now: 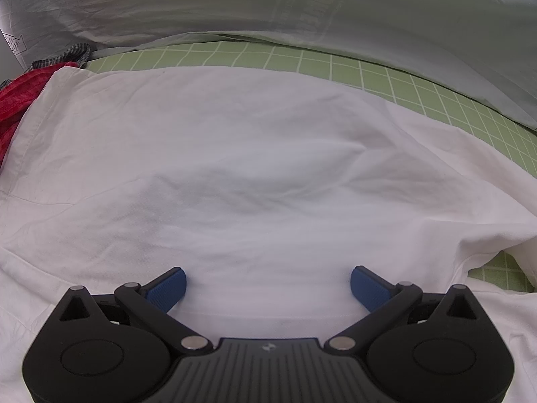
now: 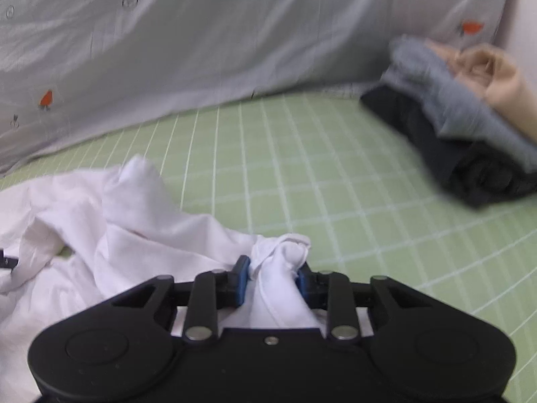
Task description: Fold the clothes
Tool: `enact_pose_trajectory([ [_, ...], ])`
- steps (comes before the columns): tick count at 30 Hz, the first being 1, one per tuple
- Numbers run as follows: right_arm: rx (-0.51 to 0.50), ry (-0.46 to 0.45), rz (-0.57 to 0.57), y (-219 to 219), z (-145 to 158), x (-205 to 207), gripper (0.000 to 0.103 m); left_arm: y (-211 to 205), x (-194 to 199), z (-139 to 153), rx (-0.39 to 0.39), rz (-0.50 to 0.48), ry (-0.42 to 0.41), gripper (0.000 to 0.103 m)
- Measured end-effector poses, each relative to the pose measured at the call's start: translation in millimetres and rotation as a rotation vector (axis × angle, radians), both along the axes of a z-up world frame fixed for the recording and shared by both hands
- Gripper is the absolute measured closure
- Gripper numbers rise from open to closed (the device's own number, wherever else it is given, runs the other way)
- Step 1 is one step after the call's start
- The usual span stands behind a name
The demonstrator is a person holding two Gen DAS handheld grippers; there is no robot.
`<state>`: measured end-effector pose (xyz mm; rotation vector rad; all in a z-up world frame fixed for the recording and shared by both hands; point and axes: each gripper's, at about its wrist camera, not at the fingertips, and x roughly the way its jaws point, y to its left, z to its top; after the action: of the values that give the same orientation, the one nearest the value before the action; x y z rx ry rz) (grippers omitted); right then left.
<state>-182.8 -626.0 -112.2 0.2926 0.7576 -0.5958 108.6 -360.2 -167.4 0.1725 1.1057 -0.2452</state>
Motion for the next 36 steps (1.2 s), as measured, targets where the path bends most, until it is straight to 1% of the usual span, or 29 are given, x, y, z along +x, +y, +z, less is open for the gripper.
enact_pose_trajectory([
  [2,-0.082,-0.058,-0.063,-14.0,22.0,-3.2,0.075,-0.3,-0.1,-0.2,0.0,0.001,0.0,0.0],
  [4,-0.145,-0.146,-0.139,-34.6,45.7,-9.1,0.075,0.0,-0.3,-0.2,0.0,0.0,0.0,0.0],
  [5,-0.163,-0.203,-0.171,-45.1,56.8,-12.1,0.075,0.3,-0.4,-0.2,0.0,-0.001,0.0,0.0],
  [7,-0.164,-0.313,-0.201,-65.0,71.1,-12.2,0.081,0.1,-0.1,-0.2,0.001,0.0,0.001,0.0],
  [8,-0.178,-0.343,-0.223,-73.1,74.5,-8.7,0.083,0.0,0.0,-0.2,0.001,0.0,0.002,0.0],
  [9,-0.197,-0.342,-0.238,-79.7,73.9,-2.1,0.081,0.2,0.2,-0.1,0.001,0.0,0.002,0.0],
  [10,-0.195,-0.304,-0.231,-88.4,68.8,7.8,0.069,0.3,0.4,0.0,0.002,0.0,0.003,0.0],
  [11,-0.174,-0.241,-0.229,-95.9,61.5,17.2,0.06,0.4,0.5,0.1,0.002,-0.001,0.003,0.0],
  [12,-0.148,-0.172,-0.231,-102.4,53.9,26.0,0.056,0.4,0.6,0.2,0.002,-0.001,0.004,0.0],
  [13,-0.136,-0.146,-0.233,-103.7,47.9,28.4,0.057,0.6,0.4,0.2,0.002,0.0,0.003,0.0],
  [15,-0.098,-0.152,-0.222,-96.8,37.9,18.9,0.054,1.0,0.0,0.1,0.001,0.002,0.002,0.0],
  [19,-0.055,-0.107,-0.281,-74.3,13.4,-17.7,0.041,0.7,-1.8,0.2,0.0,0.012,-0.008,0.0],
  [20,-0.051,-0.083,-0.318,-68.6,7.5,-30.5,0.039,0.5,-2.1,0.2,0.0,0.014,-0.01,0.0],
  [22,-0.039,-0.052,-0.405,-59.5,-1.9,-58.7,0.03,-0.2,-2.0,0.3,0.003,0.015,-0.01,0.0],
  [25,0.005,-0.055,-0.551,-48.2,-11.8,-105.8,0.024,-0.1,-1.9,1.4,0.003,0.01,-0.004,0.0],
  [27,0.066,-0.075,-0.626,-44.7,-21.1,-134.7,0.023,1.9,-2.9,6.4,-0.004,0.001,-0.004,0.0],
  [29,0.112,-0.08,-0.677,-42.5,-30.9,-156.2,0.023,4.2,-5.2,13.0,-0.013,-0.002,-0.01,0.0],
  [31,0.142,-0.084,-0.699,-40.1,-38.6,-170.0,0.024,6.4,-10.4,23.0,-0.02,-0.002,-0.026,0.0],
  [33,0.175,-0.091,-0.697,-38.2,-47.4,-178.7,0.025,8.8,-18.4,32.5,-0.026,-0.012,-0.044,0.0],
  [35,0.196,-0.091,-0.672,-38.9,-53.7,-176.8,0.034,11.9,-29.0,40.3,-0.029,-0.024,-0.059,0.0],
  [36,0.19,-0.094,-0.654,-37.1,-54.2,-174.4,0.042,14.0,-34.7,43.3,-0.027,-0.026,-0.064,0.0],
])
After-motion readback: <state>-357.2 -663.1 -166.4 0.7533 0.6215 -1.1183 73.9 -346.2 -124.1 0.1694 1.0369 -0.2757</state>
